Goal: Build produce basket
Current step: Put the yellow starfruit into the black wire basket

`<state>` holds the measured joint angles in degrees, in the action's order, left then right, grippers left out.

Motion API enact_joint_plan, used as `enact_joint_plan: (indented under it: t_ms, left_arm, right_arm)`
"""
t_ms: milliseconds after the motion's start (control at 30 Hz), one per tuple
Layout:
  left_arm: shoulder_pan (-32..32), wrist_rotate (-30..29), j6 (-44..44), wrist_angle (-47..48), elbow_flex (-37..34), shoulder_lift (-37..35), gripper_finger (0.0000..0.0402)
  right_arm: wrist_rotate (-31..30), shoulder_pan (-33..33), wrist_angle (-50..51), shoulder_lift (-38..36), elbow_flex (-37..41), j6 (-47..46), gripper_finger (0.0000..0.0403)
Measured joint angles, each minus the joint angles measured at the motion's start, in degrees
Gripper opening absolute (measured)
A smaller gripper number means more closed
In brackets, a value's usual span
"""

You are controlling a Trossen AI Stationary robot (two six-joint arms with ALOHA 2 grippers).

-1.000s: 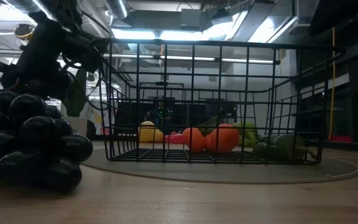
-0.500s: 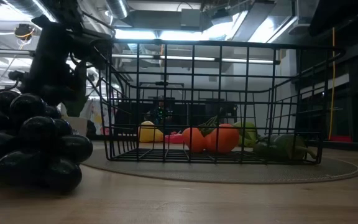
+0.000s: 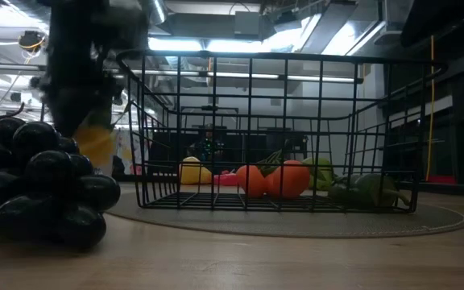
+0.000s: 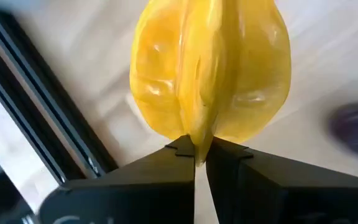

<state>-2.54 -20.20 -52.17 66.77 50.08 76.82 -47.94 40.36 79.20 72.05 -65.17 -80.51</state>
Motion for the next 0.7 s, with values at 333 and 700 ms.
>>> enact_joint_plan:
  t_ms: [333,700]
  left_arm:
    - [9.93,-18.38,11.01,-2.52,21.81,-0.04,0.0001]
    - [13.96,1.99,38.86,-33.23,25.05,1.74,0.0028]
  right_arm:
    - [0.0,0.0,0.04,0.0,0.0,0.11,0.0043]
    - [0.0,0.01,0.44,0.0,0.02,0.22,0.0043]
